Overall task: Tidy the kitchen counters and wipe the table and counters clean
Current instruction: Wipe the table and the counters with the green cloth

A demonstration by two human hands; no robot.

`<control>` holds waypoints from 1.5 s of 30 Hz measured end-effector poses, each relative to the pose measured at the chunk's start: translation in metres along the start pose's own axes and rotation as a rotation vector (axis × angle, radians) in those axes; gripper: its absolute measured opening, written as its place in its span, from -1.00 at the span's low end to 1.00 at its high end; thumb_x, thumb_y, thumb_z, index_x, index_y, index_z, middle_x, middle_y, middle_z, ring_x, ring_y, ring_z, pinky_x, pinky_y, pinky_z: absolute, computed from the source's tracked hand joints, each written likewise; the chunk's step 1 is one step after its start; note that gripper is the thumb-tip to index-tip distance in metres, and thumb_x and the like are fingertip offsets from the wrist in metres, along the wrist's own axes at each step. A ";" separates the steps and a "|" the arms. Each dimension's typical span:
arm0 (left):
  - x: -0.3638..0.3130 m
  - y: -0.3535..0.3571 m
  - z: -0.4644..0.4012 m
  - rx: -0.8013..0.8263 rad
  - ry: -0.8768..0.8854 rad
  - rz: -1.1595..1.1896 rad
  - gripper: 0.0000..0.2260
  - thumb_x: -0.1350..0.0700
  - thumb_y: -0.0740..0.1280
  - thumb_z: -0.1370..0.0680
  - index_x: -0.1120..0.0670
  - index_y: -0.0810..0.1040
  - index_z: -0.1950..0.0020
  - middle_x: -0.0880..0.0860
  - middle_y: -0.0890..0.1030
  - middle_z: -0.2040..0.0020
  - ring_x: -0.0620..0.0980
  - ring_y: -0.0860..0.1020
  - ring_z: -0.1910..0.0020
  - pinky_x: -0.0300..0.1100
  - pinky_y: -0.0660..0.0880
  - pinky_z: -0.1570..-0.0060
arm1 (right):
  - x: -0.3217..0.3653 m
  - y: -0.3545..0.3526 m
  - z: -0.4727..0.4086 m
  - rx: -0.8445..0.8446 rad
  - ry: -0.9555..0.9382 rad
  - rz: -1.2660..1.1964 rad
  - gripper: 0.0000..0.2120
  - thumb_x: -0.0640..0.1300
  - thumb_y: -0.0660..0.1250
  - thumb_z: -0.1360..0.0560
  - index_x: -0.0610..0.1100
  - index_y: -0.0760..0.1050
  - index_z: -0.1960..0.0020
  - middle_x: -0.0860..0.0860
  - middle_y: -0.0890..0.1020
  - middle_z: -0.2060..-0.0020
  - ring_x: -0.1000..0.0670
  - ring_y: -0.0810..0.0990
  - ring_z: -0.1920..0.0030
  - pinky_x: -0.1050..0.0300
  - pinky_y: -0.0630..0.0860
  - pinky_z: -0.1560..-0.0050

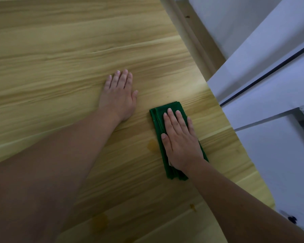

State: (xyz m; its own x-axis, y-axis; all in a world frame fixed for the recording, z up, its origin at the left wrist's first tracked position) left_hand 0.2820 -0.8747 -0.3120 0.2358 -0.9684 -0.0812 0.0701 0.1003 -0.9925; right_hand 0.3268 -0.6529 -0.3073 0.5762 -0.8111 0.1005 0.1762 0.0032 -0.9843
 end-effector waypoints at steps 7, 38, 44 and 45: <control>-0.032 -0.009 0.093 -0.046 -0.004 0.379 -0.45 0.26 0.07 -0.59 0.23 -0.01 -0.56 0.17 0.02 -0.57 0.08 -0.06 -0.56 -0.15 -0.14 -0.50 | 0.000 -0.002 -0.002 0.011 0.006 -0.002 -0.46 0.08 -0.26 -0.63 -0.09 -0.17 -0.57 0.04 -0.15 -0.55 0.02 -0.26 -0.54 -0.11 -0.12 -0.52; -0.048 0.017 0.173 -0.035 -0.033 0.182 -0.51 0.07 -0.07 -0.66 0.20 0.00 -0.57 0.12 -0.02 -0.58 0.05 -0.09 -0.56 -0.07 -0.18 -0.52 | 0.000 0.012 0.111 0.053 -0.024 0.020 -0.42 0.09 -0.31 -0.61 -0.12 -0.20 -0.57 0.01 -0.18 -0.55 0.01 -0.28 -0.53 -0.08 -0.18 -0.53; -0.049 0.019 0.172 -0.026 -0.041 0.150 -0.51 0.07 -0.05 -0.66 0.21 0.03 -0.56 0.13 0.01 -0.58 0.07 -0.05 -0.56 -0.07 -0.16 -0.52 | 0.000 0.020 0.175 0.051 -0.012 -0.011 -0.43 0.08 -0.25 -0.62 -0.13 -0.13 -0.57 0.01 -0.13 -0.56 0.01 -0.25 -0.54 -0.09 -0.17 -0.52; -0.050 0.019 0.172 -0.022 -0.044 0.147 -0.51 0.07 -0.05 -0.66 0.21 0.03 -0.56 0.12 0.01 -0.58 0.06 -0.05 -0.56 -0.08 -0.16 -0.52 | -0.001 0.021 0.184 0.047 -0.013 -0.013 -0.43 0.07 -0.24 -0.62 -0.14 -0.11 -0.57 0.00 -0.11 -0.56 0.00 -0.23 -0.54 -0.09 -0.17 -0.51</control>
State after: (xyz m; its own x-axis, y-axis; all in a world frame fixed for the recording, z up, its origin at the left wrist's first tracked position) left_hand 0.4383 -0.7854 -0.3108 0.2839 -0.9328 -0.2221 0.0102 0.2346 -0.9720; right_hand 0.4769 -0.5448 -0.3014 0.5836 -0.8037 0.1157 0.2214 0.0205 -0.9750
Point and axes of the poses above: each hand's wrist, its own z-axis away from the middle knuckle, its own y-axis out of the palm, x = y × z, the point moved 4 cm from there along -z, towards the middle knuckle
